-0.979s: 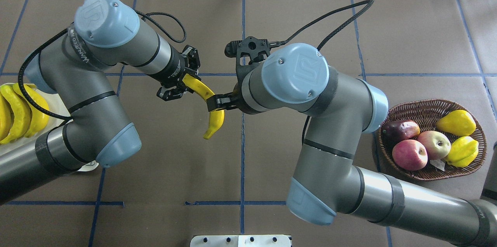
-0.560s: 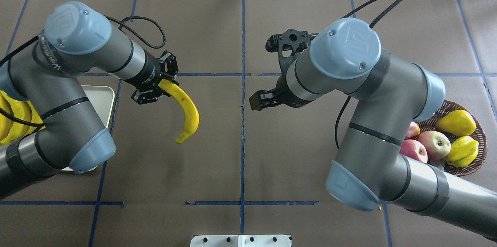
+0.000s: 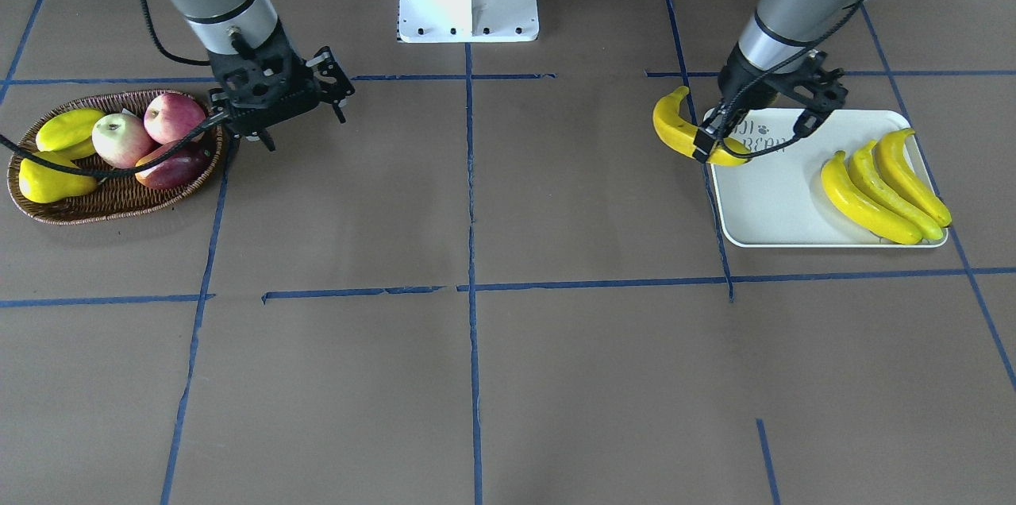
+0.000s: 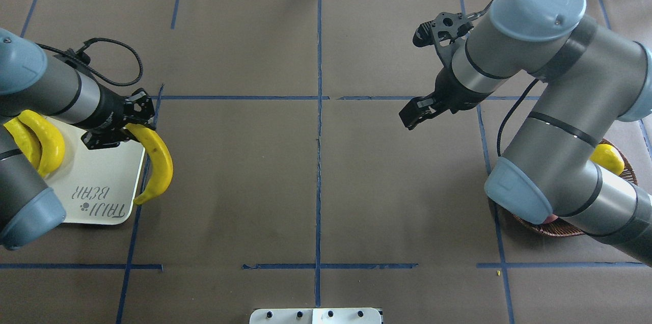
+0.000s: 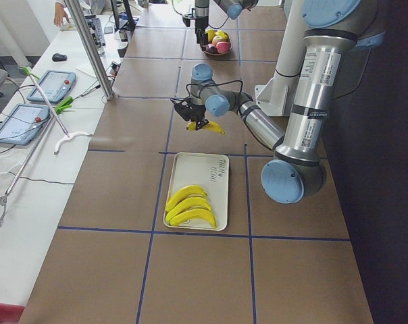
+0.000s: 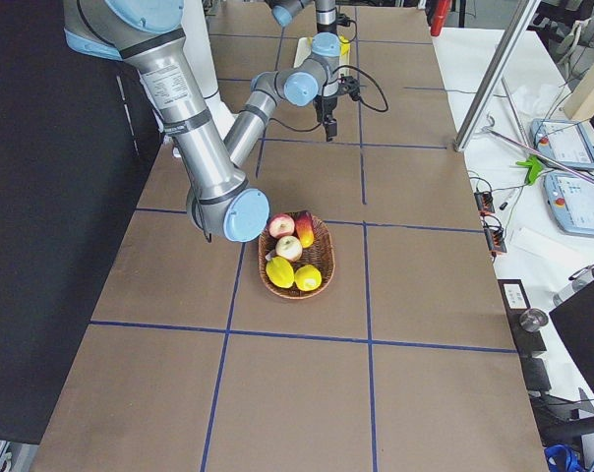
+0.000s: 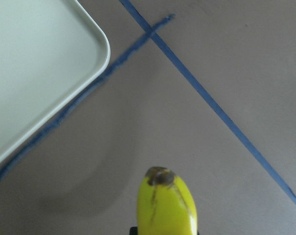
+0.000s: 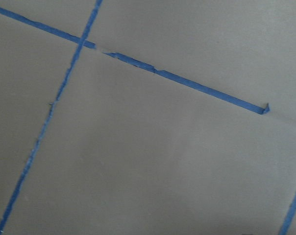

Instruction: Transfer all bananas from basket to plate

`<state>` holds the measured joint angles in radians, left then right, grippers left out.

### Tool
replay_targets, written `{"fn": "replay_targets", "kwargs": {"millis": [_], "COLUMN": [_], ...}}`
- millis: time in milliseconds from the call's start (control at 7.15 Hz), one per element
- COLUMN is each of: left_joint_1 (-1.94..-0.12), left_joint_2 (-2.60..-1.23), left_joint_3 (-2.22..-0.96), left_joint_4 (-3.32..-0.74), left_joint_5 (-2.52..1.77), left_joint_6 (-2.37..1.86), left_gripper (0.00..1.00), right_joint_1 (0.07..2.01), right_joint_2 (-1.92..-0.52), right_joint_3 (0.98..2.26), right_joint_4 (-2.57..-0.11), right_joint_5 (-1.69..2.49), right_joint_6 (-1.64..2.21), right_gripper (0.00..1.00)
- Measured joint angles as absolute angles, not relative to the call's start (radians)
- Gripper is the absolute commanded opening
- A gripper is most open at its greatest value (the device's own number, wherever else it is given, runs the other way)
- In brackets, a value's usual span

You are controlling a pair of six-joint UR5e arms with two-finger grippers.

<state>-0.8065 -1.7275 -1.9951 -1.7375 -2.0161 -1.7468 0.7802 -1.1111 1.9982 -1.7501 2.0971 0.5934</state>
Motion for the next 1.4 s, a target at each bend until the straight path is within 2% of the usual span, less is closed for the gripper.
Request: {"fn": "replay_targets", "kwargs": {"millis": [560, 699, 839, 979, 1399], "left_joint_1": [-0.872, -0.888, -0.910, -0.935, -1.029], "left_joint_2": [-1.619, -1.606, -1.601, -1.600, -1.583], "left_joint_3": [-1.888, -1.827, -1.767, -1.722, -1.692], "left_joint_4": [-1.829, -1.910, -1.976, -2.010, -2.027], "left_joint_5": [-2.013, -2.013, -2.015, -2.016, -2.060], "left_joint_6": [-1.599, -1.583, -1.574, -1.542, -1.339], "left_gripper": [0.00, 0.09, 0.52, 1.00, 1.00], "right_joint_1": [0.890, 0.896, 0.898, 0.899, 0.900], "right_joint_2": [-1.238, -1.251, -1.258, -1.264, -1.287], "right_joint_3": [2.001, 2.006, 2.015, 2.023, 2.053], "right_joint_4": [-1.748, -1.747, -1.747, -1.747, -1.748], "right_joint_5": [2.168, 2.171, 2.172, 2.172, 2.172], "right_joint_6": [0.327, 0.310, 0.304, 0.302, 0.300], "right_gripper": [0.99, 0.99, 0.99, 0.99, 0.99]}}
